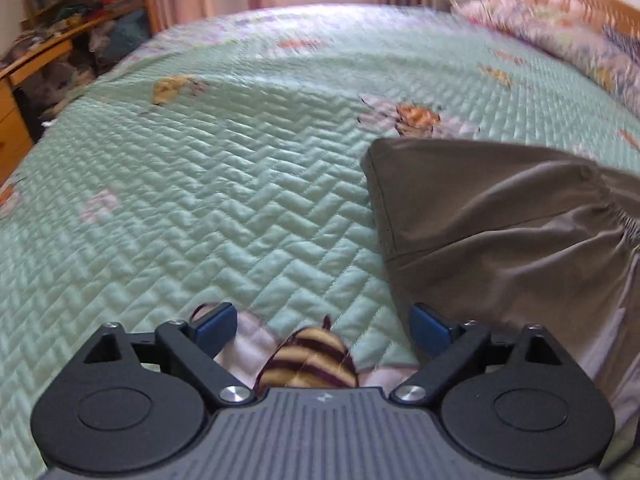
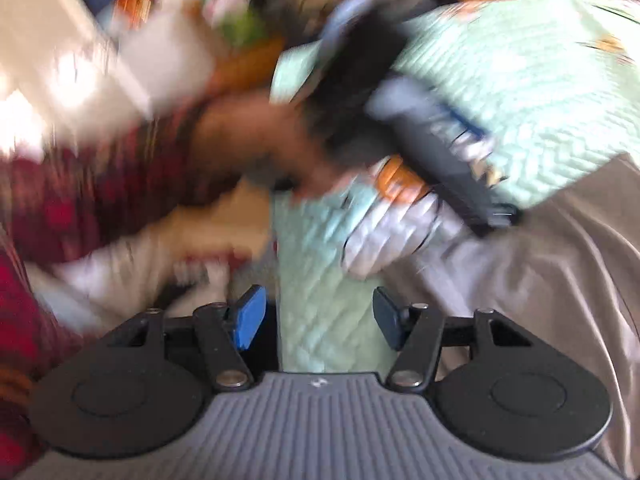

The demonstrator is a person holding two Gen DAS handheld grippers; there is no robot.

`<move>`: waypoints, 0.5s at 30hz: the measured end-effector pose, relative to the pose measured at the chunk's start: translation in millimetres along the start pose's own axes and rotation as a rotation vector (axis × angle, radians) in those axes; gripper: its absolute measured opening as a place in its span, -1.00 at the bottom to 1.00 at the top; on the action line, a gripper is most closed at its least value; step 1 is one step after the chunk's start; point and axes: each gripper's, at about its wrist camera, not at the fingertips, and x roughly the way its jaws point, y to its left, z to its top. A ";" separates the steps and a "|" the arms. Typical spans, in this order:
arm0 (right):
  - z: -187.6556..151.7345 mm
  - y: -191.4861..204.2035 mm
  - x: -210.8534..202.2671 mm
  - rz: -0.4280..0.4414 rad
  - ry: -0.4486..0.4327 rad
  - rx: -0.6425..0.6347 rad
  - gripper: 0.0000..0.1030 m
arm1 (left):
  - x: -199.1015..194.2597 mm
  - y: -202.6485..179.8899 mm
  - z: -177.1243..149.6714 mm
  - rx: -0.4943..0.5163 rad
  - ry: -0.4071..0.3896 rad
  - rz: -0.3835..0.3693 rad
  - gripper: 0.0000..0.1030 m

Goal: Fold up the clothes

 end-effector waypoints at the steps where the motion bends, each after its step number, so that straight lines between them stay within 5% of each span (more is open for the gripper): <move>1: -1.1 -10.8 -11.8 0.011 -0.069 0.063 0.20 | -8.0 1.3 -8.2 -0.002 -0.021 -0.006 0.81; 3: -4.0 -38.8 -32.2 -0.024 -0.202 0.189 0.20 | -23.6 3.5 -25.1 0.004 -0.062 -0.017 0.81; 6: -2.0 -66.9 -44.9 -0.251 -0.266 0.260 0.22 | -44.0 4.3 -48.5 0.060 -0.128 -0.027 0.81; 10: 7.0 -96.1 -31.5 -0.291 -0.247 0.340 0.21 | -59.3 8.4 -67.0 0.116 -0.201 -0.218 0.82; 15: 4.3 -121.4 -16.1 -0.315 -0.180 0.434 0.21 | -52.3 -0.9 -72.4 0.191 -0.157 -0.232 0.76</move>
